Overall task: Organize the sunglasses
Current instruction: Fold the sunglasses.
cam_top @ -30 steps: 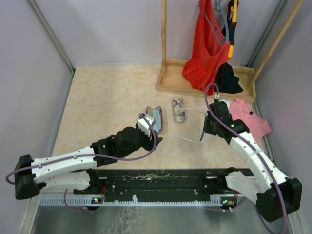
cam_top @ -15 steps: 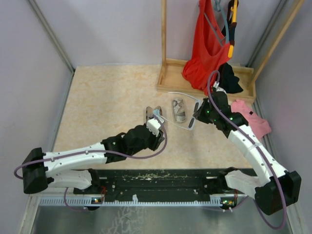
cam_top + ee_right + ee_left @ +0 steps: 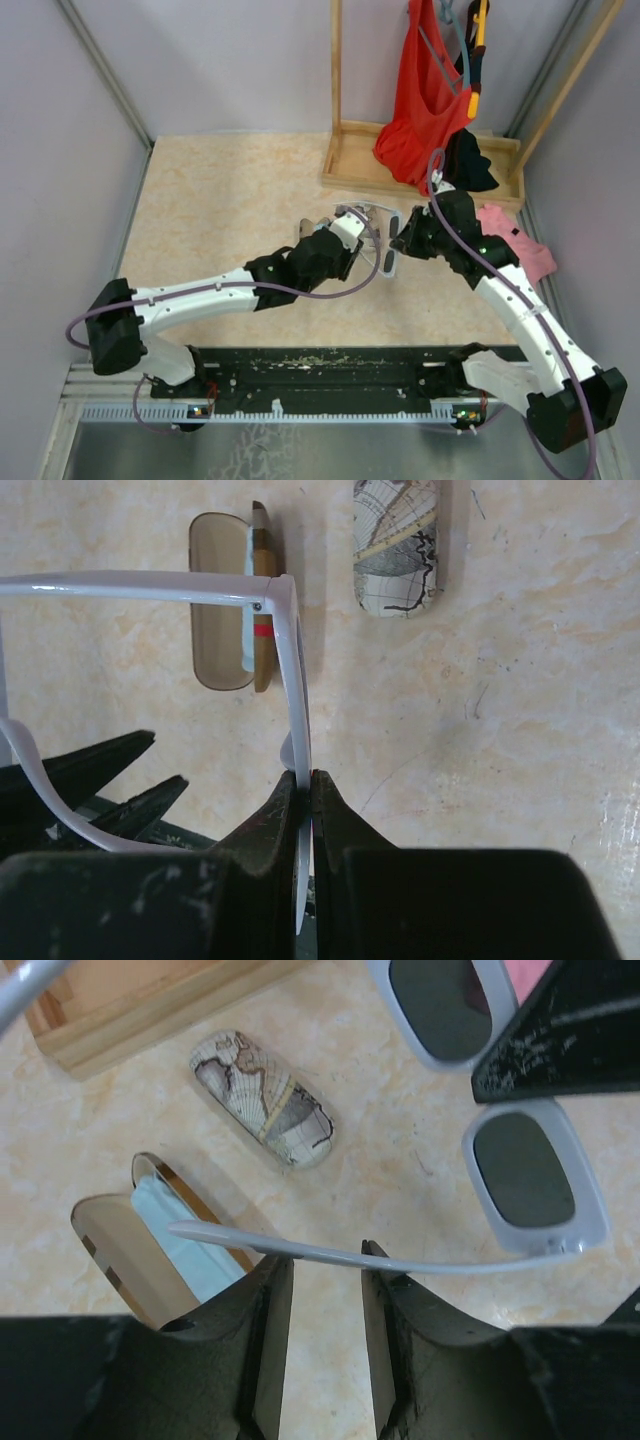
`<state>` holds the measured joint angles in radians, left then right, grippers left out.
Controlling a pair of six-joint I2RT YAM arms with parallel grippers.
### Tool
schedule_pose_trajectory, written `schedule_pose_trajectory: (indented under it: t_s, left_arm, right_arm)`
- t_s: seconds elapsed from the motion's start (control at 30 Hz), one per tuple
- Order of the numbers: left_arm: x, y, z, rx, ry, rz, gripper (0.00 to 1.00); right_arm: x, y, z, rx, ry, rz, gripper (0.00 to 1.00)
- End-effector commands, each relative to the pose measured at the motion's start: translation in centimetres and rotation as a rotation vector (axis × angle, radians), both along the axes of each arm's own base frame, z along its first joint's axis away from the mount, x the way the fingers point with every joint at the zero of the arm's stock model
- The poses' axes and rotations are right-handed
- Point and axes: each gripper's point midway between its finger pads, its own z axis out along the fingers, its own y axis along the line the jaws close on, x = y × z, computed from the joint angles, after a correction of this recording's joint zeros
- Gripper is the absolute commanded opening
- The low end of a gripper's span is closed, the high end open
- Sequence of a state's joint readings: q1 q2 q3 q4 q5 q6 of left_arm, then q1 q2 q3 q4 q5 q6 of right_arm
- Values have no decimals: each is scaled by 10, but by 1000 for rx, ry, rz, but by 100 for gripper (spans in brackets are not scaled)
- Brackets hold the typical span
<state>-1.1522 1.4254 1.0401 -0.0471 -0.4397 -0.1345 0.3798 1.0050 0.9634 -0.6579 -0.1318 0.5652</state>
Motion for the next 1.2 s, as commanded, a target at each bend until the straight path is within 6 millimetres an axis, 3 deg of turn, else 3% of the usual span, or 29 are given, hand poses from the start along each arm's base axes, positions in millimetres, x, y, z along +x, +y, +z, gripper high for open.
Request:
schedule_pose_trajectory:
  t_s: [0.0, 0.23, 0.63, 0.77, 0.93, 1.07, 1.17]
  left_arm:
    - [16, -16, 21, 14, -57, 1, 39]
    - [28, -35, 35, 65, -86, -14, 38]
    - [29, -43, 25, 93, -72, -30, 38]
    - [17, -23, 44, 56, -41, -19, 36]
    - [-9, 18, 88, -83, -66, -38, 40]
    - [-1, 54, 131, -136, -120, 50, 42]
    - [20, 74, 155, -146, -133, 129, 42]
  right_arm:
    - [-8, 14, 19, 41, -67, 88, 0]
    - [-11, 26, 18, 47, -74, 103, 0]
    - [-13, 37, 22, 79, -88, 115, 0]
    - [-6, 14, 22, 25, -130, -9, 0]
    - [-2, -18, 11, -139, -175, -79, 0]
    - [1, -28, 1, -234, -232, -36, 0]
    - [1, -27, 1, -275, -286, 31, 0]
